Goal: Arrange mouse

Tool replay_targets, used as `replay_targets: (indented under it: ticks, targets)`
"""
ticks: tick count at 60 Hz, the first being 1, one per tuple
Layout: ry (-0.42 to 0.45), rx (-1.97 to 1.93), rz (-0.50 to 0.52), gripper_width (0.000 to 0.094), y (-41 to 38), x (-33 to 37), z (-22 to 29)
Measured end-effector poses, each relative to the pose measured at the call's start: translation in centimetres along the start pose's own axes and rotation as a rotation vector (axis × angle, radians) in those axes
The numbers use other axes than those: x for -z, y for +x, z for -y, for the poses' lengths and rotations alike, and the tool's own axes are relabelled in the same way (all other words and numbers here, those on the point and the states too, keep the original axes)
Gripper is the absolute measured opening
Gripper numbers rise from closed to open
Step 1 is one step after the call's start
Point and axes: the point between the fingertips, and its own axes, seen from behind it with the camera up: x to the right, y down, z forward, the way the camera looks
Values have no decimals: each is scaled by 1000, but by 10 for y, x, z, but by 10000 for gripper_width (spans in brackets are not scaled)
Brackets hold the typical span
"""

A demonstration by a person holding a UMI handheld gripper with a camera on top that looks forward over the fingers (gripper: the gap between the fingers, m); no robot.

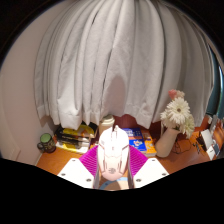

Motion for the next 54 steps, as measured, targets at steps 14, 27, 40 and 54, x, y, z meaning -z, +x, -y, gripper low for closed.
replay_targets:
  ticks: [14, 27, 40, 54]
  targets:
    - [-261, -16, 23, 392, 54, -27, -152]
    - [-415, -29, 92, 390, 45, -44, -254]
    - [-429, -88, 104, 474, 42, -44, -277]
    - [-480, -32, 127, 616, 39, -41, -282]
